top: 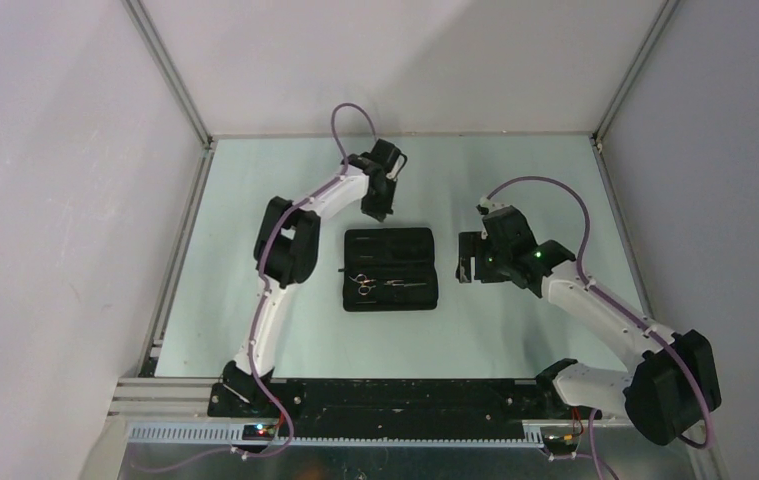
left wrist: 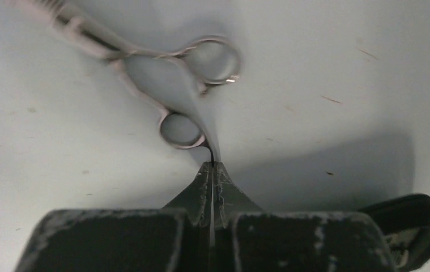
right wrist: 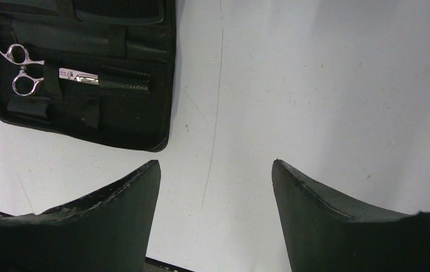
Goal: Sort the hair-cutting tools
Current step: Move the scissors to the center of the board.
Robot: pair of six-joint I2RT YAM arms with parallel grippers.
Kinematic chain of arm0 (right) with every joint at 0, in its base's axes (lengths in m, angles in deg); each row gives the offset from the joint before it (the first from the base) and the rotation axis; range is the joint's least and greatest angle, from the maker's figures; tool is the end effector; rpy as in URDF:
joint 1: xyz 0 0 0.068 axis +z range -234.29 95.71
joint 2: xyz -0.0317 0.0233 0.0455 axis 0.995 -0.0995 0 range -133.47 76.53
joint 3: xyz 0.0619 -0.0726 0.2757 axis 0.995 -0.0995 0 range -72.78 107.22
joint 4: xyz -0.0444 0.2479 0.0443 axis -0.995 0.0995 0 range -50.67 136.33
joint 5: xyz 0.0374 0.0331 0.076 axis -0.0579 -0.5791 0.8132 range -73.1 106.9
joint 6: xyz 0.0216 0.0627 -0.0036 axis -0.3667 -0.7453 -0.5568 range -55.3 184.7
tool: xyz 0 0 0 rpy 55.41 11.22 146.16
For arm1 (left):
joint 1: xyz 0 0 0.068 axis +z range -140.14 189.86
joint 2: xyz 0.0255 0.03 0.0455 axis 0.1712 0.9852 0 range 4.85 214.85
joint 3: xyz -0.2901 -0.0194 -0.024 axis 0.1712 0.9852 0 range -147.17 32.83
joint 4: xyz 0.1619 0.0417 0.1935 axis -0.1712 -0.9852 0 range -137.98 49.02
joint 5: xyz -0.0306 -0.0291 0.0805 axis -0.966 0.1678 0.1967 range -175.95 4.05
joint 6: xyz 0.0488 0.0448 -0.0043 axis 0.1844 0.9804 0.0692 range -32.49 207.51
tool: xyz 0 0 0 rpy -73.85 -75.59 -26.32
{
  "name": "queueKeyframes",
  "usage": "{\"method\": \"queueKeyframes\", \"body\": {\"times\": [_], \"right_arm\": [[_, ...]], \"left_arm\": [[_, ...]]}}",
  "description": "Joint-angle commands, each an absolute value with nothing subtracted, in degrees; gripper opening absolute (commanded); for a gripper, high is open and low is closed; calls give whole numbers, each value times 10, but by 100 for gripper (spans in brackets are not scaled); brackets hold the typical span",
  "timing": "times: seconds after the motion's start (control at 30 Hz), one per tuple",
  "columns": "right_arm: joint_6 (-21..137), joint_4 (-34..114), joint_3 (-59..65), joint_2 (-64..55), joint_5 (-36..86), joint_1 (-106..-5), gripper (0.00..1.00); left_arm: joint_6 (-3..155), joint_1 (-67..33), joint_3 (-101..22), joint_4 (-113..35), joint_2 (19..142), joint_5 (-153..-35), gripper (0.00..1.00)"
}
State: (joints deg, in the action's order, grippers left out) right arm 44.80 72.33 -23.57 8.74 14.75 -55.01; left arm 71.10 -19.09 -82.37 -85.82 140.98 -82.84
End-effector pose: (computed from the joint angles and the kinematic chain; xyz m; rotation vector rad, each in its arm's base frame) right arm 0.2077 0.1142 0.2576 -0.1880 2.4910 0.3197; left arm 0.4572 -0.2496 0.1654 0.2821 2.7120 -0.1572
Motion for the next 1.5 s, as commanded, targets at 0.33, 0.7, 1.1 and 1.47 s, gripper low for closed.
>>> {"method": "queueKeyframes", "body": {"times": [0.33, 0.7, 1.1, 1.47], "right_arm": [[388, 760, -261, 148, 82, -572, 75], [395, 691, -282, 205, 105, -600, 73], [530, 505, -153, -38, 279, -610, 80], [628, 518, 133, -384, 306, -584, 60]], "left_arm": [[750, -370, -938, -845, 1455, -906, 0], [630, -361, -706, -707, 1247, -907, 40], [535, -135, -488, -668, 969, -928, 99], [630, -17, -292, -785, 720, -776, 99]]}}
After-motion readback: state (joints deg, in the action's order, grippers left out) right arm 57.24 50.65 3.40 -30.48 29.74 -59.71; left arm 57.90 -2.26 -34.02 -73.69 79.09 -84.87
